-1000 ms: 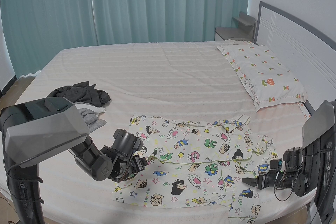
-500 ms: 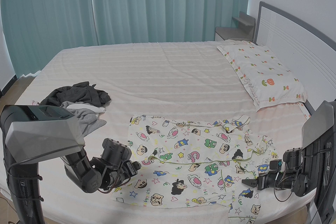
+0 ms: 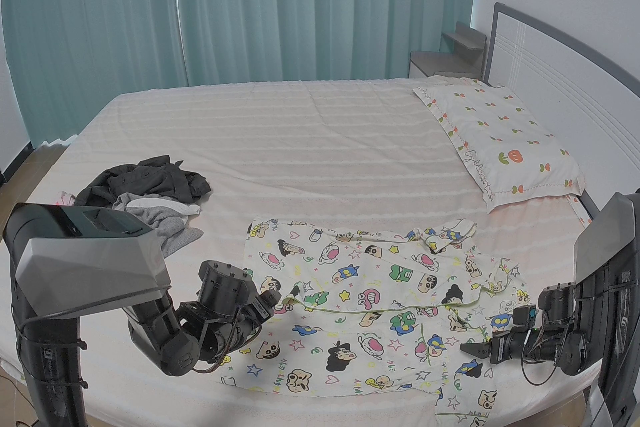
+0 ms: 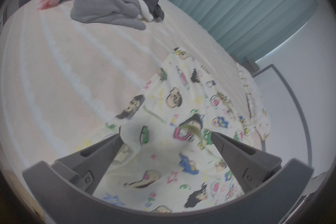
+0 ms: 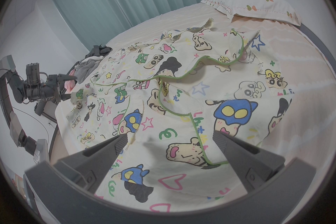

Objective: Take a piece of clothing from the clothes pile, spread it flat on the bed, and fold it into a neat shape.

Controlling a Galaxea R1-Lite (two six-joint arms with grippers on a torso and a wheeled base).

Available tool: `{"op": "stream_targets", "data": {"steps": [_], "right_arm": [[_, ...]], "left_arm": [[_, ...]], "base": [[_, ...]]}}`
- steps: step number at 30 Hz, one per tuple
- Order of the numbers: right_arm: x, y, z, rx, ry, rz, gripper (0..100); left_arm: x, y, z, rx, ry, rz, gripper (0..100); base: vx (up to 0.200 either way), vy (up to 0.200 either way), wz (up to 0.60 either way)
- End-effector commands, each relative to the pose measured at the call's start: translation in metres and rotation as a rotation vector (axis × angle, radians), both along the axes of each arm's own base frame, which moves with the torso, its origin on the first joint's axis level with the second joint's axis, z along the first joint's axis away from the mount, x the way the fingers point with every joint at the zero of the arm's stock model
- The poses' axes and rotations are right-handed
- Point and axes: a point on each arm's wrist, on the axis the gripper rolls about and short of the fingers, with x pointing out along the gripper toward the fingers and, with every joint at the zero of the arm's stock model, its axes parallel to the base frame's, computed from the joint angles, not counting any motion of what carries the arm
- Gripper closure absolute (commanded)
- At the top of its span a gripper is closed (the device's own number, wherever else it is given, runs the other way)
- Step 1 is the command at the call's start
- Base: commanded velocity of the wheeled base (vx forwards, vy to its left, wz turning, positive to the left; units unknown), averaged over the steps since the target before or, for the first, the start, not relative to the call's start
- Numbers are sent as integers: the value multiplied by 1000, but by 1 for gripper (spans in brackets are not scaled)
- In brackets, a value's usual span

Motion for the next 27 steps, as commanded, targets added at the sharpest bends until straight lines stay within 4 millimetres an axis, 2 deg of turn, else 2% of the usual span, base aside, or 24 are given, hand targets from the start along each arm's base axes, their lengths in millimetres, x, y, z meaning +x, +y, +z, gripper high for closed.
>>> {"op": "stream_targets", "data": {"steps": [1,6,9,13,19,20,24,27], "right_arm": [[1,0,1,1,-16,0,0],[1,0,1,1,-16,0,0],[1,0,1,1,-15,0,0],[1,0,1,1,-15,0,0],[1,0,1,1,-15,0,0],[1,0,1,0,-14,1,0],[1,0,1,1,-13,0,0],[1,0,1,1,-13,0,0]], "left_arm": [[6,4,-24,31,-40,57,0],[18,11,-17,30,-168,88,0],[20,14,-14,44,-187,93,0],[24,20,3,65,-251,91,0],[27,25,14,110,-327,70,0],[35,30,19,160,-385,64,0],[31,33,18,173,-371,54,0],[20,37,7,186,-313,28,0]], "base": [[0,0,0],[0,0,0],[0,0,0],[0,0,0],[0,0,0],[0,0,0],[0,0,0],[0,0,0]]}}
